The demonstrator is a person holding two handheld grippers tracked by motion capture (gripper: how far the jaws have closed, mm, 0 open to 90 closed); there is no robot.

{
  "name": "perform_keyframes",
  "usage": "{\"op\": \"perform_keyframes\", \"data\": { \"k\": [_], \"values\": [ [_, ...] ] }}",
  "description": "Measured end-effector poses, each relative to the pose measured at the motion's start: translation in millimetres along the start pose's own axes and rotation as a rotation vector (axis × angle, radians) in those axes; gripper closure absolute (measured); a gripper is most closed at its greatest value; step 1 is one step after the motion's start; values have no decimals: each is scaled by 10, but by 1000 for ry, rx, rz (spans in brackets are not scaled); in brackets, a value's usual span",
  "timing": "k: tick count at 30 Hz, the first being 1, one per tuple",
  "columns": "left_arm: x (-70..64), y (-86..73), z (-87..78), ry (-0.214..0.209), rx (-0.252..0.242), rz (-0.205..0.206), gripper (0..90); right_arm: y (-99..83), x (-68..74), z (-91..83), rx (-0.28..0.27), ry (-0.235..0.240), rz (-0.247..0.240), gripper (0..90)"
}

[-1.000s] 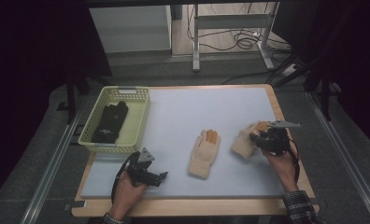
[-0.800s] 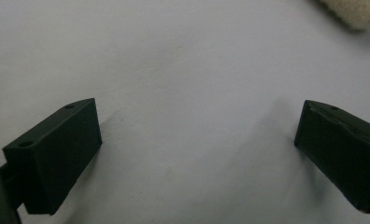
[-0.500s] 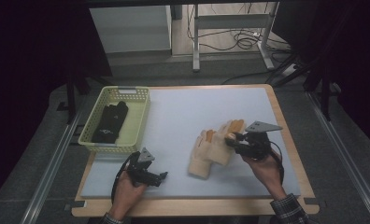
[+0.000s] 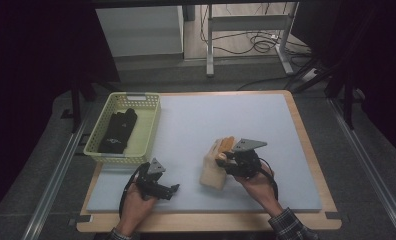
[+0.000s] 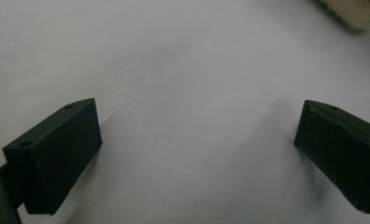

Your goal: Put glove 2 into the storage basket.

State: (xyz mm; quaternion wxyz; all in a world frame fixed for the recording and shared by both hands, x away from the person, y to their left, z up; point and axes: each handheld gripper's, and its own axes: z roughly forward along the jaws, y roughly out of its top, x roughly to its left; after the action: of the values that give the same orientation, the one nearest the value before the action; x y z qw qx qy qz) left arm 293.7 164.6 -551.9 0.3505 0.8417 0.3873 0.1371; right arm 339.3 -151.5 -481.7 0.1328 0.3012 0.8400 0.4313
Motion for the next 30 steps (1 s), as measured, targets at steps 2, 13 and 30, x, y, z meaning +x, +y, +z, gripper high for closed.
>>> {"op": "perform_keyframes", "data": {
  "k": [2, 13, 30],
  "values": [
    [-1, 0, 1, 0, -1, -1, 7, -61, -1, 58, 11, -11, -6, 576],
    [-2, 0, 2, 1, -2, -2, 7, -120, -108, -123, -25, -40, 22, 401],
    [0, 0, 1, 0, -1, 0, 7, -553, -46, 80, 112, 8, -23, 852]
  ]
}}
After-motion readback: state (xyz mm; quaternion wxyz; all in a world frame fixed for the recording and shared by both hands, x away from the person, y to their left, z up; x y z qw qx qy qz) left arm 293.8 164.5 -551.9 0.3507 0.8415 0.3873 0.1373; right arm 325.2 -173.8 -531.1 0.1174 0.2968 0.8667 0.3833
